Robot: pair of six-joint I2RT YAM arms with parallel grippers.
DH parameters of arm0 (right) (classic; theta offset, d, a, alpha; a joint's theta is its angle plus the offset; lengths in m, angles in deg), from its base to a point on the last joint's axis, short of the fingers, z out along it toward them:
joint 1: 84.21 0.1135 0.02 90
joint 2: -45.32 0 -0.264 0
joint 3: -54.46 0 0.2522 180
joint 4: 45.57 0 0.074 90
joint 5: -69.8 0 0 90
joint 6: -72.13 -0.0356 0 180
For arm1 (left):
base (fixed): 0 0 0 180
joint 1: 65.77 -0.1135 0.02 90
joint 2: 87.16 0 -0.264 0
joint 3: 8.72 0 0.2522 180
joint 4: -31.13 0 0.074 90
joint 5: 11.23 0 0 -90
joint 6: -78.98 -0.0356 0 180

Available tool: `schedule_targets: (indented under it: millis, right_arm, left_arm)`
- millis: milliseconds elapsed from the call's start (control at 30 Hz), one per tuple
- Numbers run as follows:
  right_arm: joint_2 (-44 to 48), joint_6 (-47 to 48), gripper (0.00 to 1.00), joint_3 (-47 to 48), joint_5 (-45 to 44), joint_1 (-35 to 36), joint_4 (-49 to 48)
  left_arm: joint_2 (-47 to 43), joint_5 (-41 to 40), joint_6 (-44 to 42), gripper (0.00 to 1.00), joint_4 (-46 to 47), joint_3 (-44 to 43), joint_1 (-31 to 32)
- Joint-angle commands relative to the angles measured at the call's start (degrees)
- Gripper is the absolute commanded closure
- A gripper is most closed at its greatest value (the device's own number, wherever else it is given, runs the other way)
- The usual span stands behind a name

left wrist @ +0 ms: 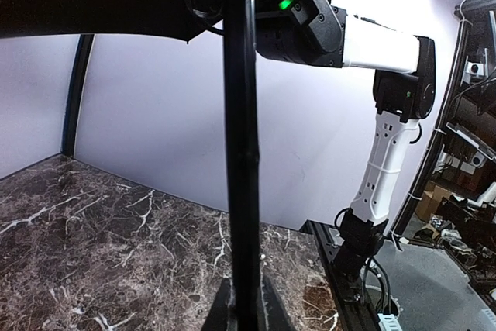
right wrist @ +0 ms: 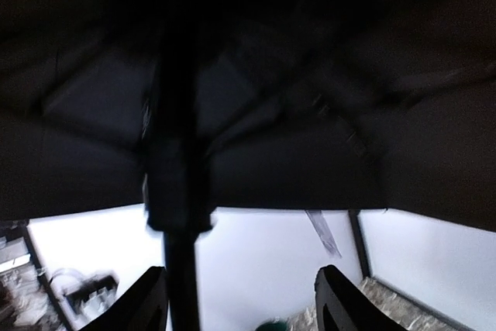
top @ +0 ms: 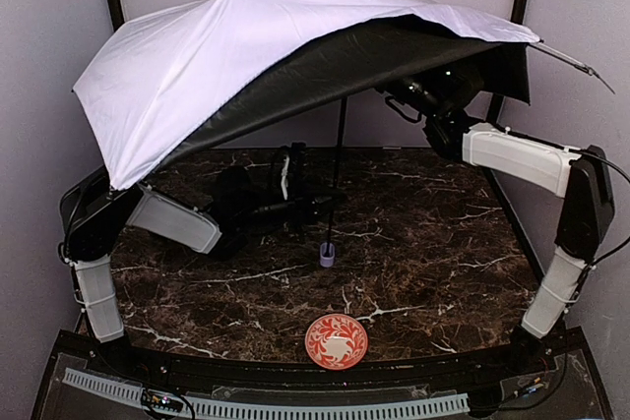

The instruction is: Put away the umbrella

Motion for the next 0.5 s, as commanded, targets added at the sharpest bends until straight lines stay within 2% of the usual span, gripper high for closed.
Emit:
schedule_targets:
  millis: [0, 133, 267, 400, 467]
  right_arm:
    - [1.52, -0.8, 0.34, -1.74, -12.05, -0.23, -6.3]
    - [0.59, -1.41, 0.3, -0.96, -13.15, 0.18, -7.72]
    - [1.52, 2.45, 0.25, -1.1, -12.9, 1.18, -6.81]
    - [2.66, 2.65, 0.29, -2.78, -14.23, 1.28, -8.31]
    - [2.95, 3.31, 0.27, -2.14, -13.82, 1.22, -7.39]
  left_arm:
    - [-0.81, -2.13, -4.61, 1.0, 2.85, -1.3, 0.89]
    - [-0.73, -3.4, -5.79, 1.0, 1.68, -1.68, 1.35]
    - [-0.68, -4.84, -5.61, 1.0, 1.16, -1.75, 1.39]
    - [-0.47, -4.34, -5.19, 1.0, 1.15, -1.93, 1.35]
    - [-0.46, -4.4, -5.09, 1.0, 1.19, -1.85, 1.35]
